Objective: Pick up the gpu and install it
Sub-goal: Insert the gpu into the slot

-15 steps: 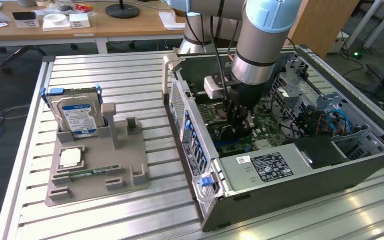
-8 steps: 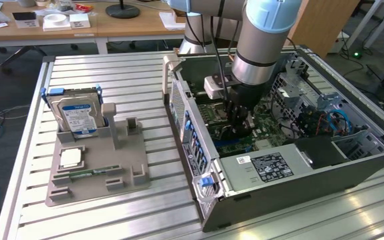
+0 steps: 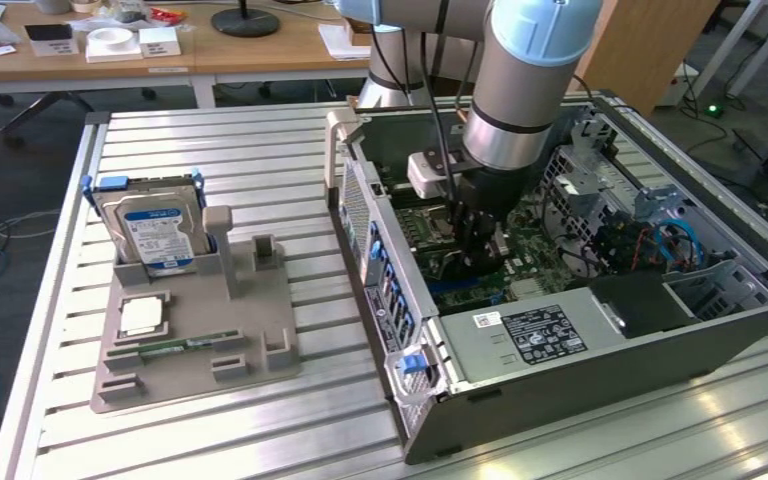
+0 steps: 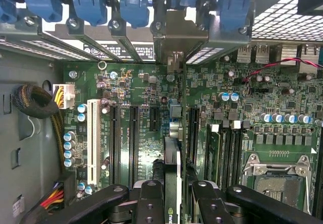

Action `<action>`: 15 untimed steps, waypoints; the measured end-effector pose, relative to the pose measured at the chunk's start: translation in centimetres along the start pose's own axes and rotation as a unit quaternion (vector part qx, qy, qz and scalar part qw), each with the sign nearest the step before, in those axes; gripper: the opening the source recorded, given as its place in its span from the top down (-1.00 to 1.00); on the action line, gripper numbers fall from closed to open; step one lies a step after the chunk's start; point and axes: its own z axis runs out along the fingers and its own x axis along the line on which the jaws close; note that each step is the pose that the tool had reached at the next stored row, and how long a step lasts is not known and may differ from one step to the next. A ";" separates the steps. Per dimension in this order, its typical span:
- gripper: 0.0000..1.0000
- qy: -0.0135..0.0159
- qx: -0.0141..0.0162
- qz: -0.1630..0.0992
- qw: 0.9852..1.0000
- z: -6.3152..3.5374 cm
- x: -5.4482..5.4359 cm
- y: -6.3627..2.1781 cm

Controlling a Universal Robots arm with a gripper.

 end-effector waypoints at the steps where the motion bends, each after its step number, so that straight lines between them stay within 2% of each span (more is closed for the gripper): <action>1: 0.47 0.000 0.000 0.000 1.000 0.00 0.0 0.01; 15: 0.47 0.000 0.000 0.000 1.000 0.11 0.0 0.01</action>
